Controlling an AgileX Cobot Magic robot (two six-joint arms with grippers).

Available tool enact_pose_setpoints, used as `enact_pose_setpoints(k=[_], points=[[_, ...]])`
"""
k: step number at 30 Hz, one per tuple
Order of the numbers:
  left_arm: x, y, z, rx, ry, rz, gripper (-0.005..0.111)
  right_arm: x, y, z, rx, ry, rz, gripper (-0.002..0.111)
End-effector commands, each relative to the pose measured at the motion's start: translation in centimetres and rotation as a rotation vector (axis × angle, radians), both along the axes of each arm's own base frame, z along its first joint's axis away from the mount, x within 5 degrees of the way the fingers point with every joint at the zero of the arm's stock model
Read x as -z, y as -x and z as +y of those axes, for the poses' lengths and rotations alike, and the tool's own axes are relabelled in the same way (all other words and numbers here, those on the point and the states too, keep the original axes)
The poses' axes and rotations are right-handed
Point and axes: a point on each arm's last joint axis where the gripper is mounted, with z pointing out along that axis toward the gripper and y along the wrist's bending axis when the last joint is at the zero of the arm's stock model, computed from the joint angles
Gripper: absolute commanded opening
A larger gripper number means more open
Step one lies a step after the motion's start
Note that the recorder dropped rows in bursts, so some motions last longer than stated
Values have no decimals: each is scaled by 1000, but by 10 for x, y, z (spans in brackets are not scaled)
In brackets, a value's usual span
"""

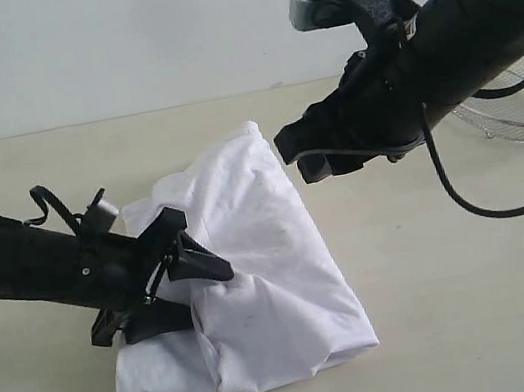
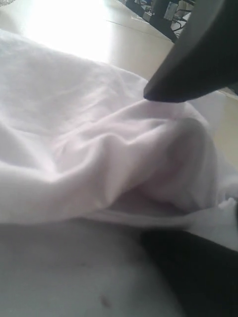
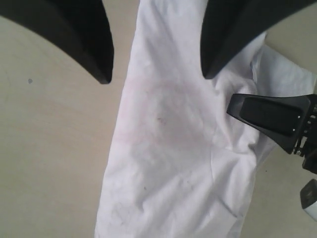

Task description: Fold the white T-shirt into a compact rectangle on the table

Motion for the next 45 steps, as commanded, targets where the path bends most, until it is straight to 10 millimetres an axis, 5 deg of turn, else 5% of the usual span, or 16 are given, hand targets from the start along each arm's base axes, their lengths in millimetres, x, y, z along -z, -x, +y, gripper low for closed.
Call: enact_pose_setpoints(k=[1,11,18,22,37,45], points=[[1,-2,-2,-16,6,-17,67,-2,-1,-2,4,2,-21,47],[13,-4,-4,-46,47,9,32,-2,-1,-2,4,2,-21,47],[14,-4,-6,-41,83,7,27,-2,-1,-2,1,4,-22,47],[8,-2,-9,-4,135,-9,4,-2,-1,-2,-5,8,-23,47],[-43,-2,-8,-9,154,-134,5,-2,-1,-2,-14,13,-27,47],[-52,2,-6,4,113,-136,5,-2,-1,-2,-18,16,-29,47]])
